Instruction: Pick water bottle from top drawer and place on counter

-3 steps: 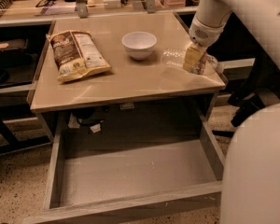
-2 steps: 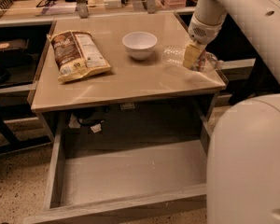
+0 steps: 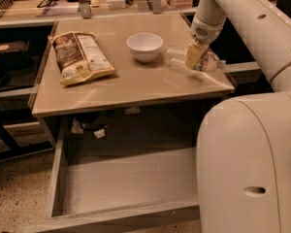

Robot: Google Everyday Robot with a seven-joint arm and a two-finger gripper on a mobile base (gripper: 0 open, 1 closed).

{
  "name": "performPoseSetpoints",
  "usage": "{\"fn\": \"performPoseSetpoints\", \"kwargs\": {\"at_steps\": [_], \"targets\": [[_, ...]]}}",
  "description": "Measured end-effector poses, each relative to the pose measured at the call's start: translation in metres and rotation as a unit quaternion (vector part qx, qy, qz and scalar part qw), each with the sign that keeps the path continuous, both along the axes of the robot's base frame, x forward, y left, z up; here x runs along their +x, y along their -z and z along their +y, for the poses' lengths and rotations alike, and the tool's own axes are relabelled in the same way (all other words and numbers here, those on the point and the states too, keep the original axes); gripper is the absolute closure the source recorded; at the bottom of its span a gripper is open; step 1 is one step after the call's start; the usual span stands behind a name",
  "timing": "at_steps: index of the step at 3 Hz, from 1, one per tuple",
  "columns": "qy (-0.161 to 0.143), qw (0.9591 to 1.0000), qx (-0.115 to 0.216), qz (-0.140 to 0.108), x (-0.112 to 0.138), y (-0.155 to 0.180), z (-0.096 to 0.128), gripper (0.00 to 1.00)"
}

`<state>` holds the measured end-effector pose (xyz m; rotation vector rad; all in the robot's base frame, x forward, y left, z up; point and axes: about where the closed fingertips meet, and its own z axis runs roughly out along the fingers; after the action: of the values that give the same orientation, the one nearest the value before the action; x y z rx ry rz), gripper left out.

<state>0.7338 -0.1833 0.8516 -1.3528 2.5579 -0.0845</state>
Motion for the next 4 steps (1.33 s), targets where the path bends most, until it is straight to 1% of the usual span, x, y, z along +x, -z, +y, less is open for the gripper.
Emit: {"fn": "performPoseSetpoints", "kwargs": {"at_steps": [1, 4], "targets": [[0.000, 1.0000, 0.000, 0.000, 0.0000, 0.0000, 0.0000, 0.81], [0.000, 1.0000, 0.000, 0.000, 0.0000, 0.0000, 0.0000, 0.11]]}}
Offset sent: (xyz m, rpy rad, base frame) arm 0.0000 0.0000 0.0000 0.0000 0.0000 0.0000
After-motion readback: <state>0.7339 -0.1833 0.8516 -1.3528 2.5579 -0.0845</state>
